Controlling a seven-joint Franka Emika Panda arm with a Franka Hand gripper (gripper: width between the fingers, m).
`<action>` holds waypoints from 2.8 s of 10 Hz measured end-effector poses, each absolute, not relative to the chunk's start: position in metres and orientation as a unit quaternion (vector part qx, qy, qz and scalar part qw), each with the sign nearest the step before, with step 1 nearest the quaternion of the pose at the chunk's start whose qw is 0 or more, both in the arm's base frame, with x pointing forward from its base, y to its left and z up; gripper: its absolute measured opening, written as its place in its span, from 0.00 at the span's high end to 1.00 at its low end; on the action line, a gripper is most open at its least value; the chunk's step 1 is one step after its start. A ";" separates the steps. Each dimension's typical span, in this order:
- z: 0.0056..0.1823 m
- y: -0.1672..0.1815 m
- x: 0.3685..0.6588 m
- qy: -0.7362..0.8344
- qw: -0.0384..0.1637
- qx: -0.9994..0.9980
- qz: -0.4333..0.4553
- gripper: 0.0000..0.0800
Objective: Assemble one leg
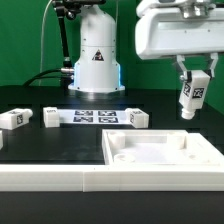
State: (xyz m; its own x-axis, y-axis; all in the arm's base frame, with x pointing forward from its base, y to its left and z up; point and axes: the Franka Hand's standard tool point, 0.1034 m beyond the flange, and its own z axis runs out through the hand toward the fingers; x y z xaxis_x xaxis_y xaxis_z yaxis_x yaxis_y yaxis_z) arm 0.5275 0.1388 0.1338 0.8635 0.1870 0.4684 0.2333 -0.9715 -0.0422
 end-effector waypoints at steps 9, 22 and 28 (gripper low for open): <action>0.130 0.107 0.584 -0.125 0.033 -0.960 -0.250 0.63; 0.104 0.120 0.616 -0.126 0.041 -0.960 -0.247 0.63; 0.091 0.121 0.619 -0.123 0.042 -0.953 -0.274 0.63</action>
Offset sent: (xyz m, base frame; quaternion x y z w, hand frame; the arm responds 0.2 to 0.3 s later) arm 0.0351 -0.0185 0.0028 0.0187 0.0016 -0.0257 0.9995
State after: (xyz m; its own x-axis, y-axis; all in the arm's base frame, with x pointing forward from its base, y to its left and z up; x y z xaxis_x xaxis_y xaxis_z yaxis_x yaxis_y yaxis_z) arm 0.6187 0.1206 0.0915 0.8201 0.2111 0.5318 0.2569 -0.9664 -0.0125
